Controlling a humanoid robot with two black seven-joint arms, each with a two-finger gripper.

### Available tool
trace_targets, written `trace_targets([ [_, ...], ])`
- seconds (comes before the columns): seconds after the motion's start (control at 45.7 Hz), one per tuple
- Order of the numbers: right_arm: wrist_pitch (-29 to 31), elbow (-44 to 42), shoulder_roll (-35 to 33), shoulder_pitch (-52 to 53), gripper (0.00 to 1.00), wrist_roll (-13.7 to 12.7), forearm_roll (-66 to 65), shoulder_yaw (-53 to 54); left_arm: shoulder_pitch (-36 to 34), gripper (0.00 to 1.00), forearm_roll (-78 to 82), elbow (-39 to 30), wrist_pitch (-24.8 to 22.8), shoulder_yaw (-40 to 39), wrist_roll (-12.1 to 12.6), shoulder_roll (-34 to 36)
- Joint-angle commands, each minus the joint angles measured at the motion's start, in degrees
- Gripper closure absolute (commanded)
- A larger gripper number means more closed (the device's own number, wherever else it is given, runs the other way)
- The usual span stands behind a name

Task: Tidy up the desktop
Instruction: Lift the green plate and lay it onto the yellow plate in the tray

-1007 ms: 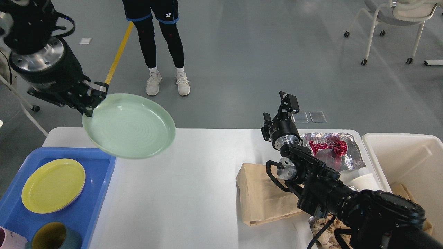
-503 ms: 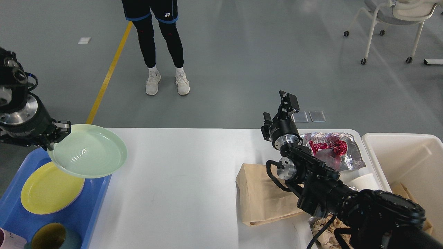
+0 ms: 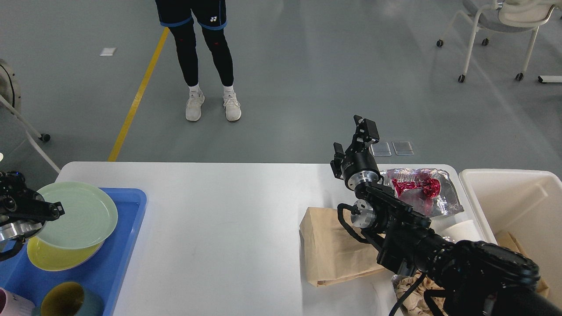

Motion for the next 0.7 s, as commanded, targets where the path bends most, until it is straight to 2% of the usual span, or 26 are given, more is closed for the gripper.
trace_targets([
  [0.0,0.0,0.0,0.0,0.0,0.00,0.0,0.0,0.0,4.7,1.00,-0.4,2.7,2.2,-1.6,0.0,0.4],
  [0.285,0.0,0.0,0.0,0.0,0.00,0.2,0.0,0.0,6.9,0.97,-0.6,5.4,3.3,-1.9,0.1,0.7],
  [0.35,0.0,0.0,0.0,0.0,0.00,0.0,0.0,0.0,7.2,0.81,-0.6,5.5,3.1,-2.0,0.0,0.6],
  [0.46,0.0,0.0,0.0,0.0,0.00,0.0,0.0,0.0,6.9,0.37,-0.6,5.4,2.6,-2.6,0.3,0.7],
  [0.525,0.0,0.0,0.0,0.0,0.00,0.0,0.0,0.0,6.9,0.00,-0.6,5.4,2.1,-2.9,0.6,0.7],
  [0.679,0.0,0.0,0.0,0.0,0.00,0.0,0.2,0.0,6.3,0.01,-0.4,5.3,-3.4,-4.2,0.6,0.6],
])
